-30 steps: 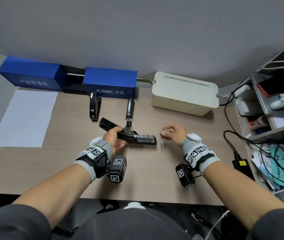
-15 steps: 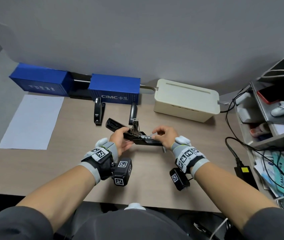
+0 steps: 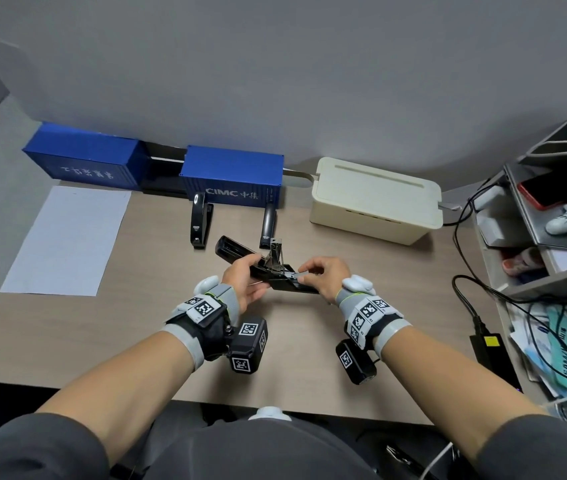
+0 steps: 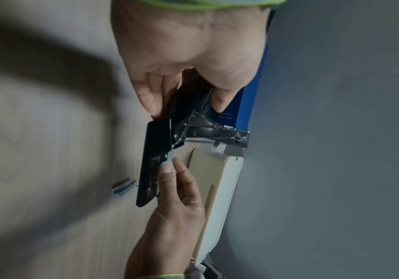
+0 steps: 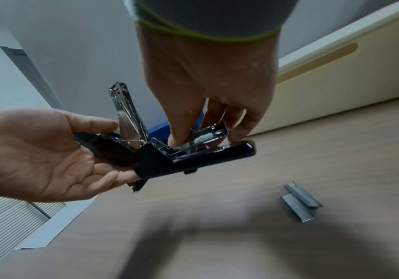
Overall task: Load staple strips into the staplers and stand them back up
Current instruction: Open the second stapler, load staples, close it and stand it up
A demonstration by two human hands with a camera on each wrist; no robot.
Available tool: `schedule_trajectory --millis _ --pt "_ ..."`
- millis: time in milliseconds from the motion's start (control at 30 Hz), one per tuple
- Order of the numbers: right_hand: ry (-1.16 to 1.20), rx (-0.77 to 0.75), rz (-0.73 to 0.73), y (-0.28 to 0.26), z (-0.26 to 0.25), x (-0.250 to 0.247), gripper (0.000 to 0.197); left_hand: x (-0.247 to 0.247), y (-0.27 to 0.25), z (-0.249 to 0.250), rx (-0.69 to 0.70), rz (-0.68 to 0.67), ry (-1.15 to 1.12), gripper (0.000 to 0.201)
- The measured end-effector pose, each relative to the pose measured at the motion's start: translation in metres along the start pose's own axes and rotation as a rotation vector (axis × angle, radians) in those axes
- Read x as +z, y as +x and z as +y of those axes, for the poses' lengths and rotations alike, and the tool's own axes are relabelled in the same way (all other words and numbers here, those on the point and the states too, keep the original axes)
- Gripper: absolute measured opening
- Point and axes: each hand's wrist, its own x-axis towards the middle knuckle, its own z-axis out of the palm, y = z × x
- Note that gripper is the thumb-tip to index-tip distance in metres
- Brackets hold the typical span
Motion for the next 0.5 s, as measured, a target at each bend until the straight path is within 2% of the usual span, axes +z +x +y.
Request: schedule_trajectory --millis 167,267,333,500 --pt "-0.035 -0.017 -0.068 0.004 0.004 -0.002 0.016 -0.005 0.003 -0.001 -0.021 0.005 -0.014 0.039" --pt "0.04 0.014 0.025 0.009 0.009 -0.012 0.015 -0.011 0.007 -0.002 -0.027 0.026 -0.017 0.041" --pt "0.053 0.092 0.073 0.013 0.022 -0.022 0.01 -0.016 0.01 -0.003 -0.03 0.055 -0.02 0.044" --pt "-0.027 0.337 0.043 0.01 0.059 -0.032 0.008 -0.024 0.019 -0.006 -0.05 0.099 -0.03 0.045"
